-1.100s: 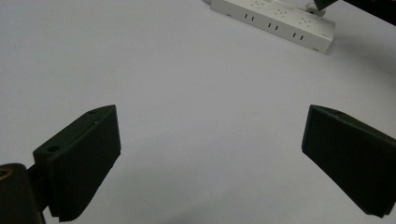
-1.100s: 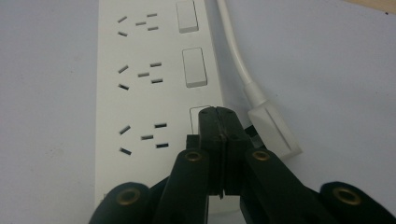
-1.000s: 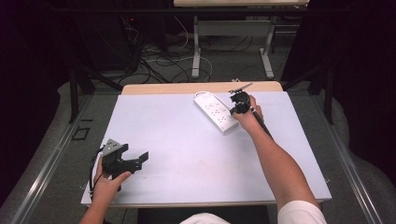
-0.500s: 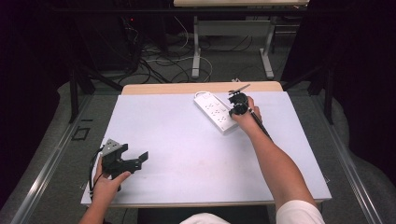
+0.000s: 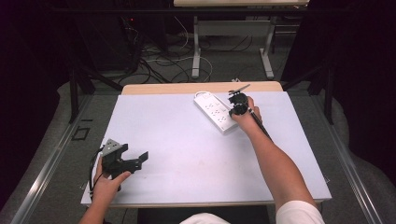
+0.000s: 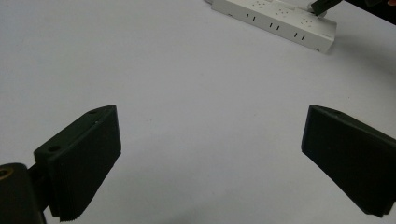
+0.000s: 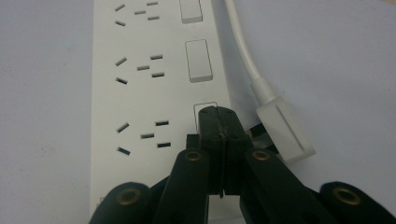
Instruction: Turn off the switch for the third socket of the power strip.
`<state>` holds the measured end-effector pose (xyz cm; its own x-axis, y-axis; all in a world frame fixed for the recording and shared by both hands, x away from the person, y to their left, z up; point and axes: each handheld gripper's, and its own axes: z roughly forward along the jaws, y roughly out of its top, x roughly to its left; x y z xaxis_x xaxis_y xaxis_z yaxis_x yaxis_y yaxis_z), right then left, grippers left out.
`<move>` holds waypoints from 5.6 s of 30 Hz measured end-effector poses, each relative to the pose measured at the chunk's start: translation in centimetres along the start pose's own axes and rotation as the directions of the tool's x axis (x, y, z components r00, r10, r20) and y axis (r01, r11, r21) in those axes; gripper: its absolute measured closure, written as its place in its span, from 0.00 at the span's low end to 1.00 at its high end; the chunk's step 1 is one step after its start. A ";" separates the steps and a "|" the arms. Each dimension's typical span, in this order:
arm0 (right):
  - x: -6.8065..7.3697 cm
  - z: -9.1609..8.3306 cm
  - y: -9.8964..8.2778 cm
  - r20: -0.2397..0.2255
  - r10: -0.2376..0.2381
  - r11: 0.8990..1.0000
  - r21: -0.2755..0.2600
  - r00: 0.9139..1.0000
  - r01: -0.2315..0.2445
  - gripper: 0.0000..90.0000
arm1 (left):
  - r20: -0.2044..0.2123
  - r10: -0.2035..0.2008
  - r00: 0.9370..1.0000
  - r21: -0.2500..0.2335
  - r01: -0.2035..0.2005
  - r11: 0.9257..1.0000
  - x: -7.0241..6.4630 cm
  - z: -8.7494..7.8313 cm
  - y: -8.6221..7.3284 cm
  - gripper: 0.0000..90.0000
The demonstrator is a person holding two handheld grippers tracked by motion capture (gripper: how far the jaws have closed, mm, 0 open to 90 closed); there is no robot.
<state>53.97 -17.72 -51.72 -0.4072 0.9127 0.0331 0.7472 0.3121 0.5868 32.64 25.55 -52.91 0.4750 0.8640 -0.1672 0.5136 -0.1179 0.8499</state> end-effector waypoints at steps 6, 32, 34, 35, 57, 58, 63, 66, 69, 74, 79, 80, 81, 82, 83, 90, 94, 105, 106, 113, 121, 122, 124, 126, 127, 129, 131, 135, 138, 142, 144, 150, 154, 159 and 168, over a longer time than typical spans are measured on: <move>0.0 0.0 0.0 0.000 0.001 1.000 0.003 1.000 -0.001 1.00 | 0.000 0.002 1.000 -0.001 -0.002 1.000 0.0 0.0 0.0 0.06; -0.4 -0.1 -0.3 -0.014 0.020 1.000 0.024 1.000 -0.019 1.00 | -0.002 -0.002 1.000 0.002 0.002 1.000 -0.1 0.2 0.0 0.06; -0.3 -0.1 -0.3 -0.021 0.029 0.999 0.026 0.999 -0.028 1.00 | 0.001 0.000 1.000 0.003 0.000 1.000 -0.1 0.2 0.0 0.06; -0.3 -0.1 -0.3 -0.024 0.034 0.999 0.028 0.999 -0.033 1.00 | 0.001 0.000 1.000 0.003 0.000 1.000 -0.1 0.3 0.0 0.06; 0.3 -1.0 0.0 -0.048 -0.010 1.000 -0.026 0.999 0.009 0.94 | -0.006 -0.002 1.000 -0.002 0.002 1.000 0.0 0.1 0.0 0.06; 0.4 -1.1 0.1 -0.052 -0.006 1.000 -0.021 0.999 0.005 0.93 | -0.005 -0.001 1.000 -0.003 0.001 1.000 0.0 0.2 0.0 0.06; 0.5 -1.3 0.1 -0.054 -0.021 0.999 -0.043 0.998 0.019 0.91 | -0.005 -0.001 1.000 -0.003 0.001 1.000 0.0 0.1 0.0 0.06; 0.5 -1.5 0.1 -0.060 -0.020 0.999 -0.042 0.998 0.017 0.89 | -0.006 -0.001 1.000 -0.002 0.001 1.000 0.0 0.1 0.0 0.06; 0.6 -1.7 0.1 -0.067 -0.010 0.999 -0.046 0.998 0.007 0.87 | -0.006 0.001 1.000 -0.002 -0.001 1.000 0.1 0.1 0.0 0.06; 0.8 -1.8 0.1 -0.081 -0.034 0.997 -0.068 0.996 0.029 0.81 | -0.006 0.001 1.000 -0.001 -0.001 1.000 0.0 0.1 0.0 0.06; 1.2 -2.1 0.0 -0.091 -0.048 0.997 -0.065 0.995 0.042 0.75 | -0.005 0.001 1.000 -0.002 -0.001 1.000 0.0 0.1 0.0 0.06; 1.3 -2.1 0.0 -0.094 -0.055 0.997 -0.068 0.994 0.048 0.74 | -0.005 0.001 1.000 -0.002 -0.001 1.000 0.0 0.1 0.0 0.06; 1.3 -2.2 0.0 -0.094 -0.059 0.996 -0.068 0.994 0.053 0.72 | -0.006 0.001 1.000 -0.002 -0.001 1.000 0.0 0.1 0.0 0.06; 1.4 -2.3 0.0 -0.089 -0.069 0.995 -0.074 0.994 0.062 0.71 | -0.006 0.001 1.000 -0.002 -0.001 1.000 0.0 0.1 0.0 0.06; 1.5 -2.4 0.0 -0.090 -0.069 0.996 -0.068 0.994 0.063 0.69 | -0.006 0.001 1.000 -0.002 -0.001 1.000 0.0 0.1 0.0 0.06; 2.0 -2.7 -0.2 -0.086 -0.096 0.993 -0.082 0.992 0.089 0.57 | -0.006 0.001 1.000 -0.002 -0.001 1.000 0.0 0.1 0.0 0.06; 2.3 -2.9 -0.3 -0.083 -0.114 0.990 -0.088 0.990 0.107 0.49 | -0.006 0.001 1.000 -0.002 -0.001 1.000 -0.1 0.1 0.0 0.06; 3.4 -3.8 -0.5 -0.092 -0.175 0.975 -0.154 0.980 0.159 0.43 | -0.006 0.001 1.000 -0.002 -0.001 1.000 -0.1 0.1 0.0 0.06; 3.4 -3.8 -0.5 -0.090 -0.175 0.975 -0.152 0.980 0.160 0.44 | -0.006 0.001 1.000 -0.002 -0.001 1.000 -0.1 0.1 0.0 0.06; 3.4 -4.7 -0.6 -0.101 -0.190 0.972 -0.158 0.977 0.173 0.43 | -0.006 0.001 1.000 -0.004 -0.001 1.000 -0.1 0.1 0.0 0.06; 3.4 -5.6 -1.1 -0.122 -0.162 0.979 -0.147 0.979 0.143 0.39 | -0.008 -0.003 1.000 -0.003 0.003 1.000 -0.1 0.1 0.0 0.06; 3.4 -5.7 -1.1 -0.118 -0.174 0.976 -0.152 0.978 0.156 0.38 | -0.007 -0.003 1.000 -0.003 0.003 1.000 -0.1 0.1 0.0 0.06; 3.4 -5.9 -1.3 -0.120 -0.176 0.973 -0.172 0.977 0.155 0.33 | -0.008 -0.002 1.000 -0.003 0.002 1.000 -0.1 0.1 0.0 0.06; 3.3 -6.2 -1.6 -0.102 -0.172 0.972 -0.179 0.980 0.152 0.30 | -0.007 -0.008 1.000 -0.003 0.008 1.000 -0.1 0.1 0.0 0.06; 3.3 -6.3 -1.7 -0.101 -0.171 0.972 -0.182 0.980 0.151 0.29 | -0.007 -0.008 1.000 -0.002 0.008 1.000 -0.1 0.1 0.0 0.06; 3.2 -6.4 -2.0 -0.109 -0.165 0.972 -0.188 0.980 0.143 0.27 | -0.007 -0.007 1.000 -0.003 0.007 1.000 -0.1 0.1 0.0 0.06; 3.2 -6.7 -2.3 -0.099 -0.156 0.972 -0.190 0.983 0.135 0.23 | -0.007 -0.007 1.000 -0.003 0.007 1.000 -0.1 0.2 0.0 0.06; 3.0 -7.3 -2.8 -0.105 -0.144 0.971 -0.209 0.984 0.120 0.21 | -0.007 -0.008 1.000 -0.003 0.008 1.000 -0.1 0.2 0.0 0.06; 2.9 -7.8 -3.2 -0.110 -0.127 0.972 -0.213 0.986 0.102 0.21 | -0.007 -0.007 1.000 -0.003 0.007 1.000 -0.1 0.2 0.0 0.06; 2.7 -8.5 -3.6 -0.096 -0.124 0.970 -0.219 0.988 0.101 0.18 | -0.007 -0.008 1.000 -0.003 0.008 1.000 -0.1 0.1 0.0 0.06; 2.6 -8.8 -3.7 -0.098 -0.125 0.968 -0.231 0.987 0.099 0.17 | -0.007 -0.009 1.000 -0.003 0.009 1.000 -0.1 0.1 0.0 0.06; 2.5 -9.4 -4.4 -0.083 -0.124 0.967 -0.233 0.989 0.102 0.16 | -0.006 -0.008 1.000 -0.007 0.007 1.000 -0.1 0.0 0.0 0.06; 2.4 -9.9 -4.8 -0.074 -0.111 0.968 -0.234 0.991 0.091 0.12 | -0.005 -0.008 1.000 -0.008 0.008 1.000 -0.1 0.0 0.0 0.06; 2.4 -10.4 -5.3 -0.066 -0.109 0.965 -0.246 0.992 0.090 0.04 | -0.004 -0.009 1.000 -0.010 0.009 1.000 -0.1 0.0 0.0 0.06; 2.6 -11.7 -6.4 -0.062 -0.111 0.960 -0.264 0.992 0.091 0.00 | -0.003 -0.004 1.000 -0.007 0.004 1.000 -0.1 -0.1 0.0 0.06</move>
<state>42.02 -20.43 -45.93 -0.5191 0.8545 0.0179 0.5418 0.3128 0.7801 32.52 25.48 -52.80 0.4705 0.8661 -0.1688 0.5102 -0.1110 0.8529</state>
